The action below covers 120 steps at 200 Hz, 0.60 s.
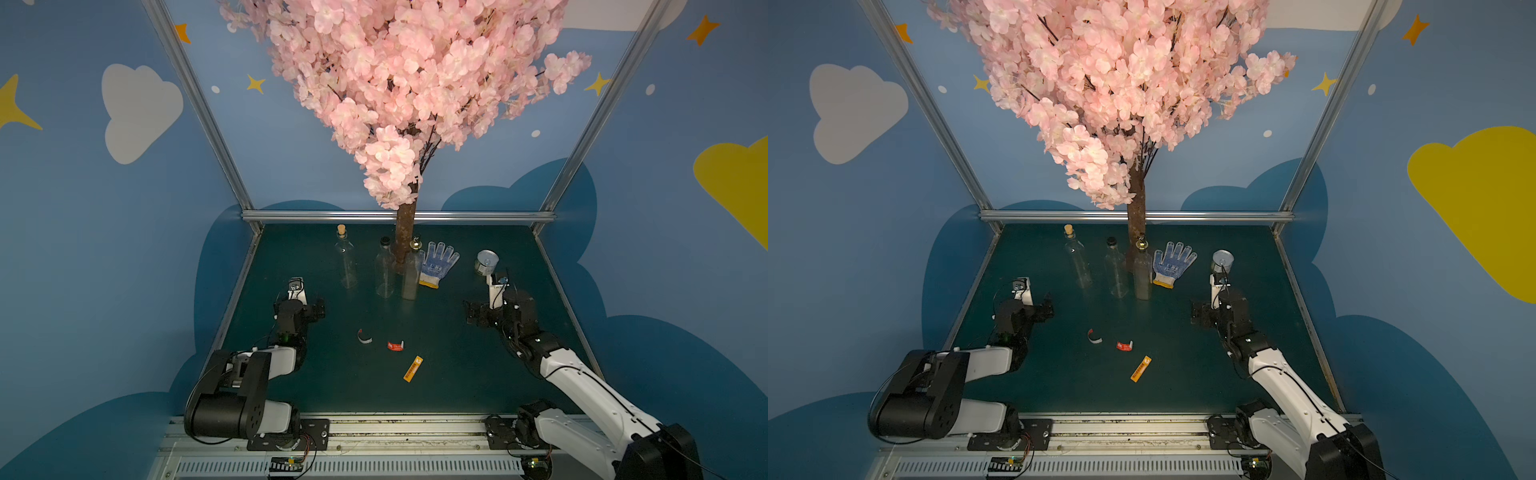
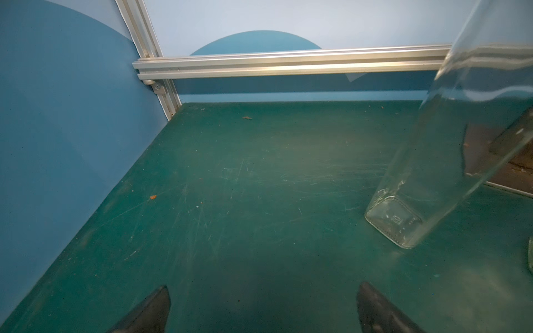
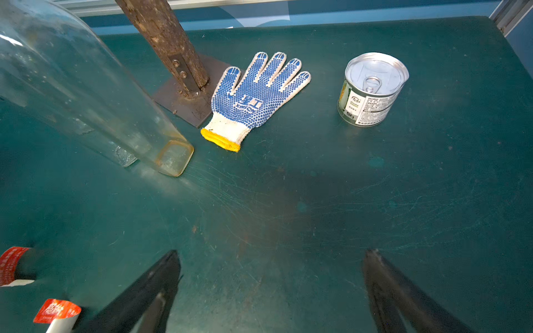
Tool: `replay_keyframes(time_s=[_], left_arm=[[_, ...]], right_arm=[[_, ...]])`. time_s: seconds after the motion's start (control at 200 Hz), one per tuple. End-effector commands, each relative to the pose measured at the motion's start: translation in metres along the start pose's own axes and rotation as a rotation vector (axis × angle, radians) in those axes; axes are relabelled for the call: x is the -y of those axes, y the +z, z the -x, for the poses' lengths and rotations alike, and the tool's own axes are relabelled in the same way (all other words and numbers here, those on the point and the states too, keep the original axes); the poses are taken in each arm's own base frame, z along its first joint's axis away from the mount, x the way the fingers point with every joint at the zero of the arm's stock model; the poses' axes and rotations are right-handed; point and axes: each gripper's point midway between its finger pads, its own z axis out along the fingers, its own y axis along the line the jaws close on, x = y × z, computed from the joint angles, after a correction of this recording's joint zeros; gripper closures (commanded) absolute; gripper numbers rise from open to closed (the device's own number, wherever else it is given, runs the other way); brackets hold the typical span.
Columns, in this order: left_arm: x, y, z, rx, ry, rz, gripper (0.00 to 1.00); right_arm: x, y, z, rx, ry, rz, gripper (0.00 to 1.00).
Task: Remove the label from the bottle
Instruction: Reset both arms
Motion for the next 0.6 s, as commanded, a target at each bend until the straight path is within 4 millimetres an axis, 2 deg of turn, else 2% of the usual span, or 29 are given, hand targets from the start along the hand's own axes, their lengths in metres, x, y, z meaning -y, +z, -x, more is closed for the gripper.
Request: replay_keyframes(time_s=[0.0, 0.195, 0.325, 0.451, 0.596], left_arm=[[0.004, 0.001, 0.011, 0.08, -0.021, -0.031, 0.0], [0.009, 0.004, 0.007, 0.081, -0.006, -0.052, 0.0], [0.01, 0.011, 0.007, 0.047, 0.0, -0.053, 0.0], [0.013, 0.018, 0.005, 0.007, 0.008, -0.062, 0.0], [0.013, 0.022, 0.005, -0.017, 0.007, -0.063, 0.0]], right_arm=[[0.001, -0.001, 0.002, 0.022, 0.003, 0.008, 0.02], [0.007, 0.001, 0.006, 0.03, 0.005, -0.016, 0.02], [0.02, 0.002, 0.012, 0.051, 0.003, -0.074, 0.02], [0.037, 0.003, 0.017, 0.083, -0.012, -0.144, 0.02], [0.067, 0.007, 0.02, 0.117, 0.012, -0.235, 0.02]])
